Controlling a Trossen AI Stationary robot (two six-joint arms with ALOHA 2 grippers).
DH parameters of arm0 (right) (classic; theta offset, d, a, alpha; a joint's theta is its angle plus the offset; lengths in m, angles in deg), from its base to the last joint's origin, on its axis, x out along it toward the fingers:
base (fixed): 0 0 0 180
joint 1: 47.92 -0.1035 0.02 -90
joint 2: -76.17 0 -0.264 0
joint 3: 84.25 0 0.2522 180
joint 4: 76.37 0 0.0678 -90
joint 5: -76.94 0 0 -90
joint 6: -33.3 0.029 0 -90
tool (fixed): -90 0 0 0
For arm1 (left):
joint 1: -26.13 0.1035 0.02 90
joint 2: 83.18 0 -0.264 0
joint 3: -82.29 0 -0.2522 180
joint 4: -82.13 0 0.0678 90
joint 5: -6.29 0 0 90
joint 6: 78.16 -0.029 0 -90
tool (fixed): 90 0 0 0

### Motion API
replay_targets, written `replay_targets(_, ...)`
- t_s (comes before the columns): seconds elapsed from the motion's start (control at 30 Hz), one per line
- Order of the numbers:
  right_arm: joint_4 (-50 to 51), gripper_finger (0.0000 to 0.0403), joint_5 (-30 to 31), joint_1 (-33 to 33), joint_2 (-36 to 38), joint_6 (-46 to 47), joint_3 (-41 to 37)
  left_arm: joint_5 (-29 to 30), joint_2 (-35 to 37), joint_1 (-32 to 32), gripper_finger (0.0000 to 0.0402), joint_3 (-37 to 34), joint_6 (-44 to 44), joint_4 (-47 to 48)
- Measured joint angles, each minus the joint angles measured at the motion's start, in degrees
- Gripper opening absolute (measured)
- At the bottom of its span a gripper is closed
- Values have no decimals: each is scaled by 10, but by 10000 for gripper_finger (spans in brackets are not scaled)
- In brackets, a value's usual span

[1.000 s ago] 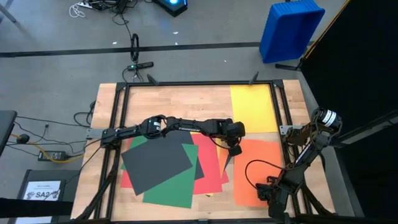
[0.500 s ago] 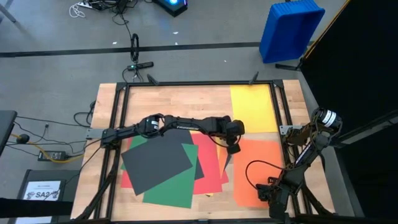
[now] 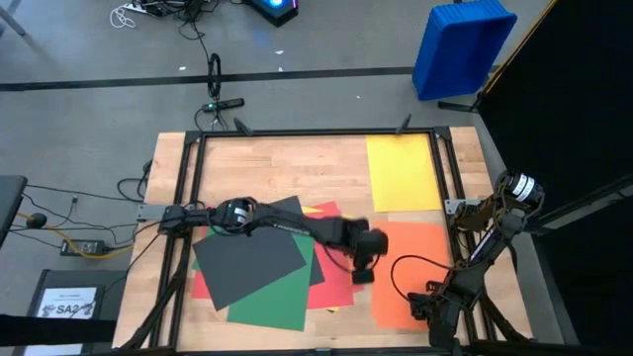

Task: Organize paper
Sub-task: Stack the orange colored paper on top of the orange colored paper

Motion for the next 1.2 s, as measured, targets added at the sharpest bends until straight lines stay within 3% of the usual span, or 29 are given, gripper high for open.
replay_targets(0.37, 69, 0, 53, 0, 88, 16, 0, 30, -16, -34, 0, -5, 57, -23)
replay_targets(0.57, 284, 0, 70, -9, 159, 109, 1, 33, -16, -32, 0, -4, 67, -21)
replay_targets(0.7, 384, 0, 23, -27, 178, 159, 1, 33, -16, -33, 0, -4, 67, -20)
replay_targets(0.87, 371, 0, -18, -45, 167, 197, -10, 19, -22, -33, 0, -4, 68, -22)
replay_targets(1.2, 315, 0, -20, -53, 98, 212, -16, -14, -28, -33, 0, -4, 80, -17)
